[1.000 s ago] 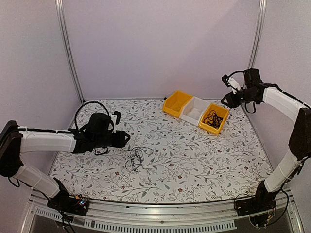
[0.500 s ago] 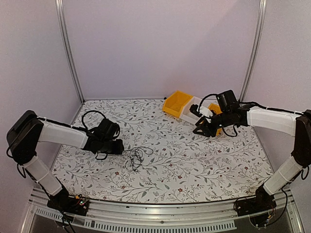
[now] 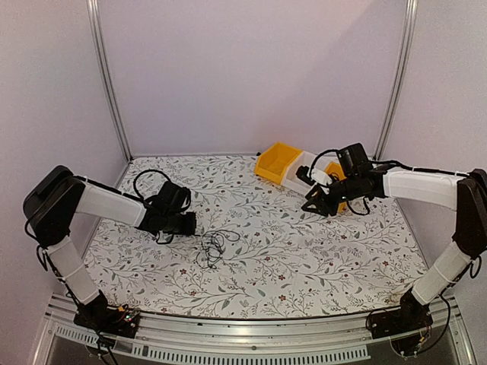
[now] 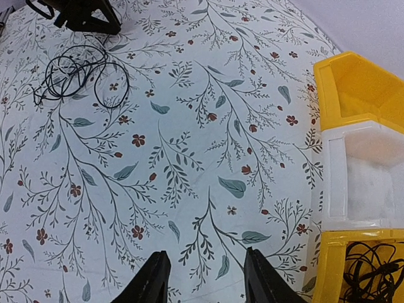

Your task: Untangle the cables

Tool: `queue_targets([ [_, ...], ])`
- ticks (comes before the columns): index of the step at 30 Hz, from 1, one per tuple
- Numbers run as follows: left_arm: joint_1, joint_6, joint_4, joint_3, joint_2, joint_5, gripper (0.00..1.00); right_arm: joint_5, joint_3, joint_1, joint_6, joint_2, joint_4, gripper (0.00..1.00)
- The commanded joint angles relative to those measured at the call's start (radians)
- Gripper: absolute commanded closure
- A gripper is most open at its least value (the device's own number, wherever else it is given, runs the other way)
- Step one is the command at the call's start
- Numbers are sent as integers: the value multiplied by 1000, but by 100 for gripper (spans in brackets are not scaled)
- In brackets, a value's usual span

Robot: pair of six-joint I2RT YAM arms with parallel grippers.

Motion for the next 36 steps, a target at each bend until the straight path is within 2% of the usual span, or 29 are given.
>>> queue_targets([
  [1, 17, 37, 61, 32, 24, 31, 90, -9, -5, -2, -8, 28, 14, 56],
  [5, 17, 61, 75, 38, 18, 60, 100, -7, -2, -2, -10, 41, 10, 57],
  [9, 15, 94, 78, 36, -47, 96, 100, -2, 0, -2, -12, 48, 11, 57],
  [18, -49, 210, 48, 35, -346, 222, 100, -20, 52, 1, 33, 40, 27, 54],
  [22, -99, 267, 26, 37, -455, 236, 100, -91, 198, 43, 58, 54, -44, 51],
  [29, -160, 360, 72, 2, -577, 331, 100, -202, 511, 225, 125, 194, -155, 47],
  [36, -189, 336, 129, -43, -655, 304, 100, -320, 712, 329, 256, 368, -139, 43],
])
